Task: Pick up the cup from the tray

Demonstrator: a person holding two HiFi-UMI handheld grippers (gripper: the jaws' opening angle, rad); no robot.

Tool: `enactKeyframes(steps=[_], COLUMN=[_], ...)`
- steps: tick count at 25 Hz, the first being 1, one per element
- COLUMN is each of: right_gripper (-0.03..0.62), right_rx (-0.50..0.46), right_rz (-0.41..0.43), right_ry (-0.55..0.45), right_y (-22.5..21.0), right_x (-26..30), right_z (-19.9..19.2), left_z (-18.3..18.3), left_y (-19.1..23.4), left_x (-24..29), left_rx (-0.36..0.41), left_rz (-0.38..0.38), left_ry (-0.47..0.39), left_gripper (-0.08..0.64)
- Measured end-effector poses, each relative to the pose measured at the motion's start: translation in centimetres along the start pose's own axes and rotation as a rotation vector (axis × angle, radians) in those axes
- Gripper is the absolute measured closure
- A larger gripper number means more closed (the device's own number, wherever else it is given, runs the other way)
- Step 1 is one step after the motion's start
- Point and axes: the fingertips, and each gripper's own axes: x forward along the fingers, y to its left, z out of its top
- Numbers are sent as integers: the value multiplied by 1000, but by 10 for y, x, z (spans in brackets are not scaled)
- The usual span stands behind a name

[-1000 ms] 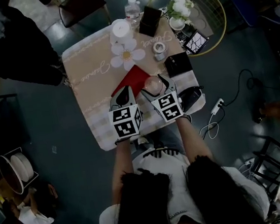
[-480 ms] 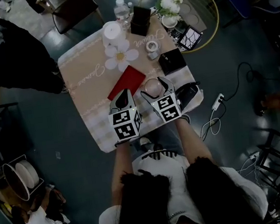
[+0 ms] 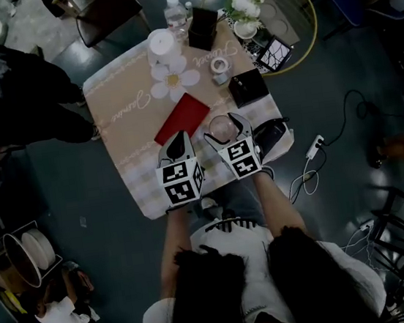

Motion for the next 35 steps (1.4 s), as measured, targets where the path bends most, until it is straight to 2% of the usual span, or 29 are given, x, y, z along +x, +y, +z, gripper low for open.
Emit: enactKeyframes(steps=[4,8,11,17,21,27,31,35], right_gripper=[193,192,192,192,193,202,304,488], right_rx=[16,-33,-82,-99,-79,-26,-2,-7], right_rz=[7,27,9,-17,-30,7,-2,-20], right_ry=[-27,-48,-66,-155,-209,-230,-214,-216], right_y=[0,7,8,11,14,26,35,40], right_x=[-3,-11,-21,-47,-64,-85,-96,-104], right_z=[4,13,20,47,65,72,65,63], left_z=[-4,-3,-2,-1,1,4,2,4], left_y=[0,0,-3,-6,-10,-16,-20,-25], left_x=[-1,-5,-9,-22,-33,-51,-62,-71], left_rx=[3,5,18,24,21,25,25,38], left_rz=[4,11,14,16,13,3,-4,-14], left_ry=[5,-10,-23,-51,-82,-130,-149,-169], left_gripper=[551,551,551,551,551,551,551,551])
